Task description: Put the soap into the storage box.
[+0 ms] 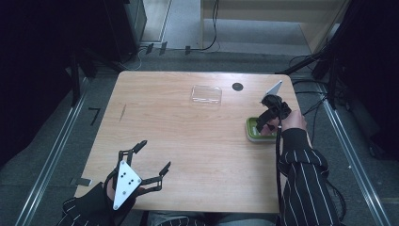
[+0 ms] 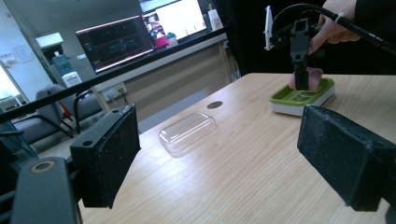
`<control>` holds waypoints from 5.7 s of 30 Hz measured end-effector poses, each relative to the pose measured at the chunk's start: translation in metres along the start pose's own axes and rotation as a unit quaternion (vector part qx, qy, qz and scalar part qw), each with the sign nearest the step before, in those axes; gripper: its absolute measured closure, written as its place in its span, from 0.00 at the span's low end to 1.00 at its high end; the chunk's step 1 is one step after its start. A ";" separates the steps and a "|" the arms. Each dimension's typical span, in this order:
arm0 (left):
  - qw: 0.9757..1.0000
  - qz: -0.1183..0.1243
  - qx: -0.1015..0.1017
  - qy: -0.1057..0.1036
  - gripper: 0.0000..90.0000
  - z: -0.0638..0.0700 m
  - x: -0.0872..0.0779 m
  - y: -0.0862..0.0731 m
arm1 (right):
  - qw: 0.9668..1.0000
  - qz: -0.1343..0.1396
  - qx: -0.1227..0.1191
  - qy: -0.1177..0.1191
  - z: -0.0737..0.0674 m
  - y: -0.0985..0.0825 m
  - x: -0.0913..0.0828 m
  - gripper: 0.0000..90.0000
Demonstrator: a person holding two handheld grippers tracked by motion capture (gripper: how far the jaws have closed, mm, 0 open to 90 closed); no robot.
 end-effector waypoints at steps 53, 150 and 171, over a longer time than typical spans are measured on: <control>1.000 0.000 0.001 -0.001 0.15 0.000 0.000 0.000 | 0.998 -0.015 0.056 0.026 0.008 0.013 0.026 0.15; 1.000 0.000 0.006 -0.002 0.15 0.002 -0.001 0.000 | 0.990 0.024 -0.130 -0.042 -0.097 -0.096 -0.033 0.00; 1.000 -0.002 0.004 -0.001 0.15 0.002 0.000 0.000 | 0.986 -0.016 -0.163 -0.037 -0.112 -0.135 0.003 0.00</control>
Point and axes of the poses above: each handheld gripper's, and its own axes: x roughly forward along the jaws, y roughly out of its top, z roughly to its right, the point moved 3 cm from there along x, roughly forward along the jaws, and after that the axes turned 1 degree about z, right-handed, at the moved point
